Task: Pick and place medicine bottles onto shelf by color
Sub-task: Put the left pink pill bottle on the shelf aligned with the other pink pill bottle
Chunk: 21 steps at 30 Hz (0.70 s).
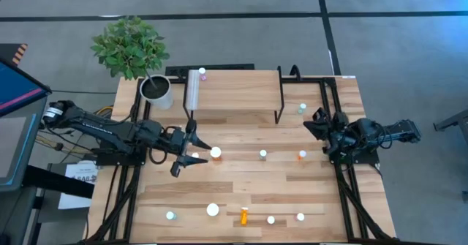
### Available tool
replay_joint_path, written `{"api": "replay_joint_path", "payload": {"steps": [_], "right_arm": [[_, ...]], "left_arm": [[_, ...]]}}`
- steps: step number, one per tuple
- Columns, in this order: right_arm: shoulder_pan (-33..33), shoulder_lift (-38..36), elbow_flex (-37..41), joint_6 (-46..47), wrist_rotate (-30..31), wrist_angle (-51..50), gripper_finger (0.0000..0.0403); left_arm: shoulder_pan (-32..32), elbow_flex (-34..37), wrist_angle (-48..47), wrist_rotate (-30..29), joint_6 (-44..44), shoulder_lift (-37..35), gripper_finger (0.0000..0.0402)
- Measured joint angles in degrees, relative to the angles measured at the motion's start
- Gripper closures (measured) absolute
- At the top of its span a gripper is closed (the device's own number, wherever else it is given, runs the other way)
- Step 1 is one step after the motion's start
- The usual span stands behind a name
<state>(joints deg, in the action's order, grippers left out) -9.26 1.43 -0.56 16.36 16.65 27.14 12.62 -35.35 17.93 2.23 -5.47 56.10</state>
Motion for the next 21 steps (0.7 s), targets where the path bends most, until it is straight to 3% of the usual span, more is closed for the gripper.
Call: {"api": "replay_joint_path", "payload": {"steps": [4,8,14,21], "right_arm": [[-1.6,0.6,-2.9,0.7,-3.8,0.2,0.0369],[-6.3,4.3,-6.1,-5.1,-4.6,-0.2,0.0369],[-13.6,19.0,-11.4,-8.6,4.5,-1.7,0.0369],[-24.4,35.7,-23.9,-9.2,11.1,-6.2,0.0369]], "left_arm": [[1.2,0.0,0.0,0.0,-0.4,0.0,0.0203],[2.0,0.0,0.0,-1.7,0.7,0.0,0.0203],[2.0,0.0,0.0,-6.9,2.2,0.0,0.0203],[2.0,0.0,0.0,-7.5,2.7,0.0,0.0203]]}}
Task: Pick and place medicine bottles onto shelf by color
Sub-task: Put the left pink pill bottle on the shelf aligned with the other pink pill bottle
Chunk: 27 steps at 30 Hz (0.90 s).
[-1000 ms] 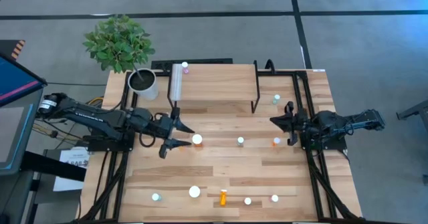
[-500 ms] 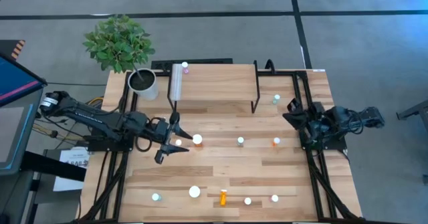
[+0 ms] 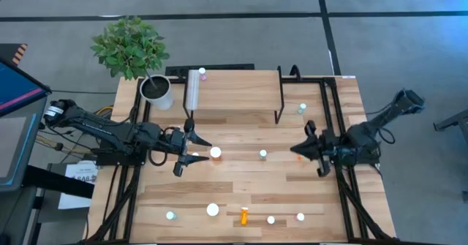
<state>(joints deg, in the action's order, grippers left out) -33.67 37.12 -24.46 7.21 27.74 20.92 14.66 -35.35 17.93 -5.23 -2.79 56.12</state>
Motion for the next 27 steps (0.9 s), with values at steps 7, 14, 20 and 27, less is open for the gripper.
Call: {"api": "replay_joint_path", "payload": {"steps": [7,14,20,27], "right_arm": [[-12.6,12.8,-14.7,8.6,17.2,-21.2,0.0369],[-18.8,25.0,-19.5,18.9,19.2,-28.1,0.0360],[-18.6,34.4,-20.6,29.3,17.6,-28.4,0.0304],[-18.3,40.2,-24.0,33.5,14.0,-28.2,0.0205]], "left_arm": [[0.0,0.0,0.0,0.0,0.4,0.0,0.0204],[0.0,0.0,0.0,-0.1,0.2,0.0,0.0204],[0.0,0.0,0.0,-1.6,0.1,0.0,0.0203],[0.0,0.0,-0.7,-1.6,0.0,0.2,0.0203]]}}
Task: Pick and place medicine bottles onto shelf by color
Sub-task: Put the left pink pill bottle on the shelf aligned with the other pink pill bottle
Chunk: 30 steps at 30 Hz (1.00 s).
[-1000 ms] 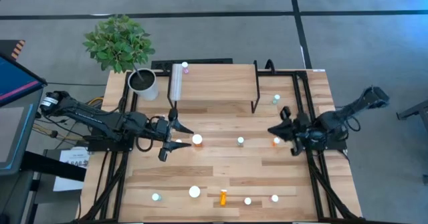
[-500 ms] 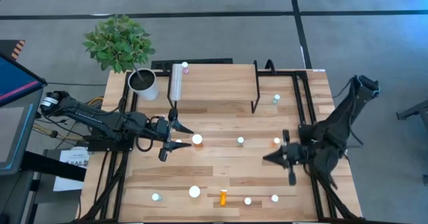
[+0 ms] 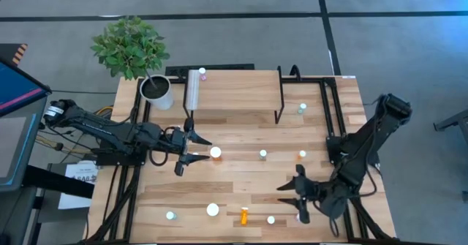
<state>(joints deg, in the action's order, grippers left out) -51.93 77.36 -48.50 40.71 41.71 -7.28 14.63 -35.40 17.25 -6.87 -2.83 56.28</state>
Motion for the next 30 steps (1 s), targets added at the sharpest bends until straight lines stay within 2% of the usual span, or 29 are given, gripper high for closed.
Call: {"api": "replay_joint_path", "payload": {"steps": [4,17,19,25,30], "right_arm": [[-0.1,3.5,-2.9,-0.6,-1.9,0.1,0.0177],[0.3,18.1,-11.4,-1.8,-6.0,0.0,0.0174],[0.3,19.9,-11.7,0.0,-6.9,-0.1,0.0175],[1.1,22.6,-11.7,10.1,-15.8,-1.2,0.0179],[1.0,23.2,-11.7,10.0,-16.1,-1.7,0.0181]], "left_arm": [[0.0,0.0,-0.4,0.0,0.0,0.0,0.0203],[0.0,0.0,-2.1,0.0,0.0,0.1,0.0203],[0.0,0.0,-2.4,0.0,0.0,0.1,0.0203],[0.0,0.0,-3.4,0.0,0.0,0.1,0.0203],[0.0,0.0,-3.3,0.0,0.0,0.1,0.0203]]}}
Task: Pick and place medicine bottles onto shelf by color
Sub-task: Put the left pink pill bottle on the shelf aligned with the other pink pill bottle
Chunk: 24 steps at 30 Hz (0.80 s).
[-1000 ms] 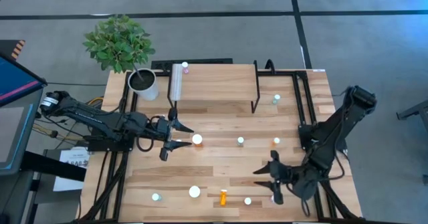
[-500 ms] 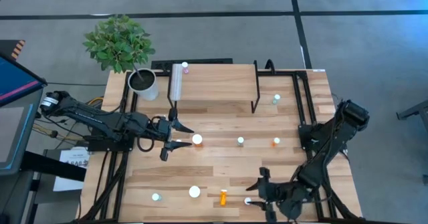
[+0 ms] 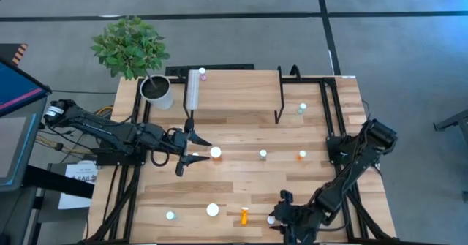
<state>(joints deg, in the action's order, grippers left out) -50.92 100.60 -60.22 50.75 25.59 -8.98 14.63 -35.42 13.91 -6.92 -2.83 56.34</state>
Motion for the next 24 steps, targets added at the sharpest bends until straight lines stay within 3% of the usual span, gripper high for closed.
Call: {"api": "replay_joint_path", "payload": {"steps": [24], "right_arm": [[2.0,1.5,0.1,-0.2,-0.4,-5.3,0.0182]], "left_arm": [[0.0,0.0,-0.5,0.0,-0.3,0.0,0.0203]]}}
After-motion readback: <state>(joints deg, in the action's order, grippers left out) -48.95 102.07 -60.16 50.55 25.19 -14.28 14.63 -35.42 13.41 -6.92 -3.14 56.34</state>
